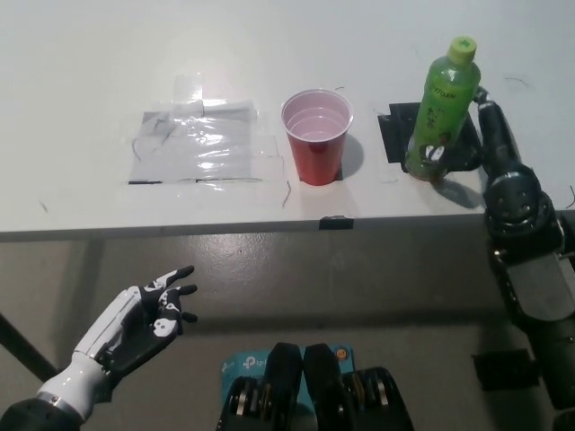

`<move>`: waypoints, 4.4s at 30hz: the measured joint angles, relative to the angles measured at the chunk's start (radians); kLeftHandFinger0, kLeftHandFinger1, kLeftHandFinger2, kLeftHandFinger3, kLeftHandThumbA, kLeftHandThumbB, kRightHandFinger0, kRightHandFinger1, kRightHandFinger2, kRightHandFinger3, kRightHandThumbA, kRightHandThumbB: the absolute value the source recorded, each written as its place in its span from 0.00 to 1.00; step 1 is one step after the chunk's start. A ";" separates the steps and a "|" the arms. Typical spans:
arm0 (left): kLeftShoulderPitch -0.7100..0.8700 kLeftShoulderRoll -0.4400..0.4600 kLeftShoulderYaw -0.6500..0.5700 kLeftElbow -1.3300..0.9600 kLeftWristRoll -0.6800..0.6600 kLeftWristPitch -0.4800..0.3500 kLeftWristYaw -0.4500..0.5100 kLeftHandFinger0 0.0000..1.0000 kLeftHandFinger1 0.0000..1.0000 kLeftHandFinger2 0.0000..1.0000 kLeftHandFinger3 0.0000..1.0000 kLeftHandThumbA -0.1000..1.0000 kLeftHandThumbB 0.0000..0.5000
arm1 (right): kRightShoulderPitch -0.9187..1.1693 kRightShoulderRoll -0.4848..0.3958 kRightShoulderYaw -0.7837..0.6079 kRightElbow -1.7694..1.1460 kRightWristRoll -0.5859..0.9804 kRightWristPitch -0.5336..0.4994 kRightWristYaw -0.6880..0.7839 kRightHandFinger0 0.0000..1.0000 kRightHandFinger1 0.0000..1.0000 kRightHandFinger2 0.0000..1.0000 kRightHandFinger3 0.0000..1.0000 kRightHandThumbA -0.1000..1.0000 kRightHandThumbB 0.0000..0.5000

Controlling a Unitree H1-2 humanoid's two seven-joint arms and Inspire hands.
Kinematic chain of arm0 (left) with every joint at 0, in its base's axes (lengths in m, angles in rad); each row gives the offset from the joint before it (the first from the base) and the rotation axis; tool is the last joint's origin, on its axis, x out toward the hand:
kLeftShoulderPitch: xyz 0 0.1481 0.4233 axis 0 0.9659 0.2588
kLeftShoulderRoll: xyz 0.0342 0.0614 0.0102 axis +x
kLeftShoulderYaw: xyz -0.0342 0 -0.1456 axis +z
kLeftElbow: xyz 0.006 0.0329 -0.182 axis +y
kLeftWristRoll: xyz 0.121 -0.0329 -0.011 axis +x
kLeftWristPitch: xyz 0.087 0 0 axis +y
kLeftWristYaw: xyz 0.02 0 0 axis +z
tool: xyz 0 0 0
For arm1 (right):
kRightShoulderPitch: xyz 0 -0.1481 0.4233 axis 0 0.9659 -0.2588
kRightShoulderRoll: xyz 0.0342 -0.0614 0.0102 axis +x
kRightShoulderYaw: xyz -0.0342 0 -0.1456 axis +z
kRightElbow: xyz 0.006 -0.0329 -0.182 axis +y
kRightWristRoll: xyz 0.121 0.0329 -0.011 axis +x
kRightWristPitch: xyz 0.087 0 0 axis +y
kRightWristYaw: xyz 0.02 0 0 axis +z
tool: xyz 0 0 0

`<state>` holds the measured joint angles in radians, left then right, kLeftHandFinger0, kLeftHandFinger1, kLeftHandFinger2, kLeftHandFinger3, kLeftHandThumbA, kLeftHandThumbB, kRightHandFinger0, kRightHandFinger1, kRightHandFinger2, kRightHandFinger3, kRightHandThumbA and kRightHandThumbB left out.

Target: The robot uses its right hand to pick up a bottle kept in the middle of the desk and tilt it into a cup kept next to it to pour water out

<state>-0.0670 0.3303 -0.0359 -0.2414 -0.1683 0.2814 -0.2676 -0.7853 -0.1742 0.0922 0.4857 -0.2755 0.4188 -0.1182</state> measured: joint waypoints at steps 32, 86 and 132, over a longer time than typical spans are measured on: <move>-0.022 0.000 -0.007 0.001 0.018 0.002 -0.016 0.76 0.93 1.00 1.00 0.69 0.23 | -0.032 0.074 -0.068 0.173 0.064 -0.213 -0.033 0.00 0.00 0.00 0.14 0.00 0.00; -0.029 0.015 -0.010 0.001 0.030 0.015 -0.018 0.82 0.96 1.00 1.00 0.71 0.22 | -0.133 -0.240 0.432 0.091 -0.466 -0.529 0.021 0.00 0.00 0.13 0.40 0.03 0.26; -0.038 0.034 -0.007 -0.017 0.030 0.055 -0.045 0.85 0.98 1.00 1.00 0.74 0.27 | -0.360 -0.376 0.599 0.095 -0.882 -0.794 -0.030 0.00 0.00 0.12 0.04 0.00 0.26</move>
<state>-0.1051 0.3646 -0.0431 -0.2583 -0.1381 0.3359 -0.3130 -1.1451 -0.5500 0.6909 0.5807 -1.1571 -0.3748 -0.1479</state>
